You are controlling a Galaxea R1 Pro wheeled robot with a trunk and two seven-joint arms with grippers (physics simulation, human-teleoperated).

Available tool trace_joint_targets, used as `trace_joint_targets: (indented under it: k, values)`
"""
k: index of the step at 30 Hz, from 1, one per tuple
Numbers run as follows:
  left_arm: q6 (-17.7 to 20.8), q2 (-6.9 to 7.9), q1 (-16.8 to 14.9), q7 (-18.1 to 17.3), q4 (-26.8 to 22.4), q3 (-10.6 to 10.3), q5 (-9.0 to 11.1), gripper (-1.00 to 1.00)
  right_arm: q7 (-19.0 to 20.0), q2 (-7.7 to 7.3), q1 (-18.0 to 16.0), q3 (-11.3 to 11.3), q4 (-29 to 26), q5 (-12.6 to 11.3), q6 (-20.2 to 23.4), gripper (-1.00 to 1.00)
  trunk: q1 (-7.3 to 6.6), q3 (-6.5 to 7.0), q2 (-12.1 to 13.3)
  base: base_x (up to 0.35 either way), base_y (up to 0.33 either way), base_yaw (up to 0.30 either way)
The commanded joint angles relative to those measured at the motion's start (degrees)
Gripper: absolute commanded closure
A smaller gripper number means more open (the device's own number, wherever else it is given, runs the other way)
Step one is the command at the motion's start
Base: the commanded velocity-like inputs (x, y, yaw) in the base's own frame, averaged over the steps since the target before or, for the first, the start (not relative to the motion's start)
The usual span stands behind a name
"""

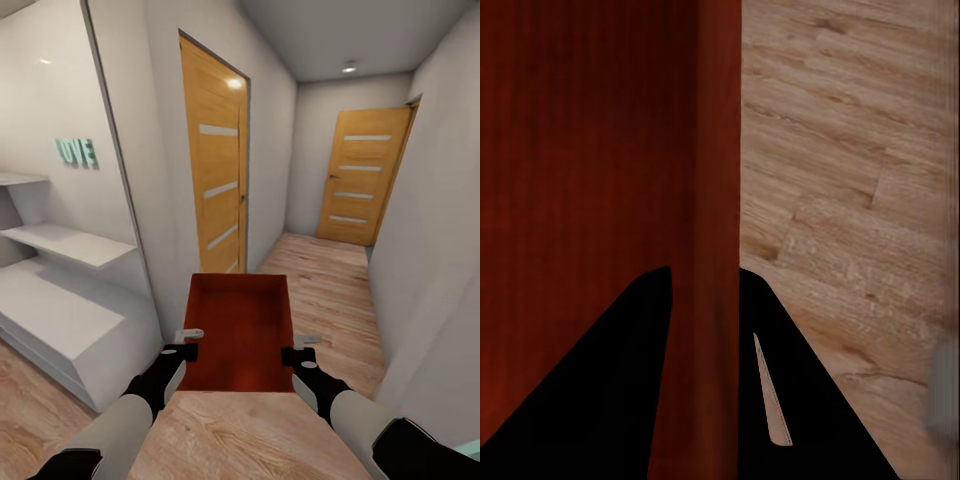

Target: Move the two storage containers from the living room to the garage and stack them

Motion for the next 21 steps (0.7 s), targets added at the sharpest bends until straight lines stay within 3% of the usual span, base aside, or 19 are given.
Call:
trace_joint_targets:
  k: [1, 21]
  values:
    - [0.3, 2.15, 0.0, 0.3, 1.4, -0.6, 0.6, 1.0, 0.0, -0.01, -0.1, -0.6, -0.1, 0.3, -1.5, 1.0, 0.06, -0.12, -0.1, 0.217, 0.0, -0.285]
    - [0.3, 2.15, 0.0, 0.3, 1.4, -0.6, 0.6, 1.0, 0.0, -0.03, -0.1, -0.6, -0.1, 0.3, -1.5, 1.0, 0.06, -0.12, -0.1, 0.217, 0.0, -0.285]
